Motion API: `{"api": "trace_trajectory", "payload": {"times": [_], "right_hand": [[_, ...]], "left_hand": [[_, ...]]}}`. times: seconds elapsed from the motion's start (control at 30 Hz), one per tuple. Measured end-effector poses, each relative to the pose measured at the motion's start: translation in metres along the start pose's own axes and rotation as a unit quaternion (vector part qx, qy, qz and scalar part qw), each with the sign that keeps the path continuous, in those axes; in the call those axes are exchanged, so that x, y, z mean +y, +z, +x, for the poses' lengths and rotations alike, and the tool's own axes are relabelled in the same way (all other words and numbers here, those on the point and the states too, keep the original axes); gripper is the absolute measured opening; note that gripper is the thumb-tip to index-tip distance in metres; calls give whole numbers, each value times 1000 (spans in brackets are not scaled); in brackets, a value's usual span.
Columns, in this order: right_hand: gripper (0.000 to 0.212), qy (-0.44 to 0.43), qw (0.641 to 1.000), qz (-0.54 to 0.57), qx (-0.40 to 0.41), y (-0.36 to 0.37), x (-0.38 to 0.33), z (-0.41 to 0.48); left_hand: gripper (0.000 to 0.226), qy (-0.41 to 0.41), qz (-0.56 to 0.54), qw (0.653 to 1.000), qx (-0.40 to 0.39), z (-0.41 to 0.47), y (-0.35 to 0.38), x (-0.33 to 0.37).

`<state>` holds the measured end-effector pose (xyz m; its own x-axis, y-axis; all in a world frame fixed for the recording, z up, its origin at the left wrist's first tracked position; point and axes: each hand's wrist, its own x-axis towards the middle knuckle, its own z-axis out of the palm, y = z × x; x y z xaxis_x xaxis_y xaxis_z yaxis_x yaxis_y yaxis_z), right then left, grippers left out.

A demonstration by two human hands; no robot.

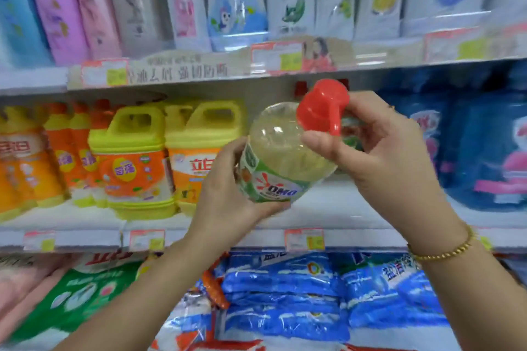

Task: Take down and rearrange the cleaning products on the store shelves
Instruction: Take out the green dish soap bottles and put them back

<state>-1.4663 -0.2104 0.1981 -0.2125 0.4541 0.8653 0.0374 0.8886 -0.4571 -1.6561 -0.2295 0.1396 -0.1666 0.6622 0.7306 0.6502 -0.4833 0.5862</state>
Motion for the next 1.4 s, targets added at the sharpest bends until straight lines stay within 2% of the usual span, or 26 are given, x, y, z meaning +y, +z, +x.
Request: {"api": "trace_trajectory", "payload": {"times": [0.1,0.23,0.33,0.37,0.4,0.5,0.53,0.6,0.77,1.0,1.17,1.3,1.4], "right_hand": [[22,2,997,-63,37,-28,31,-7],[25,34,992,-121,29,-51,79,-15],[36,104,987,-121,2,-60,117,-19],[36,135,979,-153,-20,-61,130,-22],[33,162,962,-211,-57,-61,144,-25],[27,251,880,-356,-189,-51,173,-39],[25,267,862,-377,-209,-48,179,-42],[23,270,848,-403,-215,-46,187,-45],[27,231,850,-433,-192,-39,197,-46],[30,198,859,-437,-177,-29,197,-47],[29,194,862,-437,-167,-27,202,-48],[28,191,861,-440,-168,-27,201,-48],[24,207,869,-423,-152,-28,196,-50]], "left_hand": [[90,7,-8,999,-30,20,43,3],[92,-47,-8,997,-56,32,87,-9],[84,-114,-37,992,-49,43,109,-16],[81,-137,-45,989,-37,50,115,-18],[79,-159,-52,986,-23,57,121,-21],[79,-215,-73,974,5,75,137,-36],[80,-228,-75,971,12,79,142,-43],[79,-247,-80,965,28,87,151,-57],[74,-266,-80,960,46,109,170,-79],[89,-273,-54,959,47,125,176,-93],[87,-262,-54,961,61,122,177,-93],[85,-260,-20,965,26,121,175,-93],[73,-238,31,971,-8,105,157,-74]]}}
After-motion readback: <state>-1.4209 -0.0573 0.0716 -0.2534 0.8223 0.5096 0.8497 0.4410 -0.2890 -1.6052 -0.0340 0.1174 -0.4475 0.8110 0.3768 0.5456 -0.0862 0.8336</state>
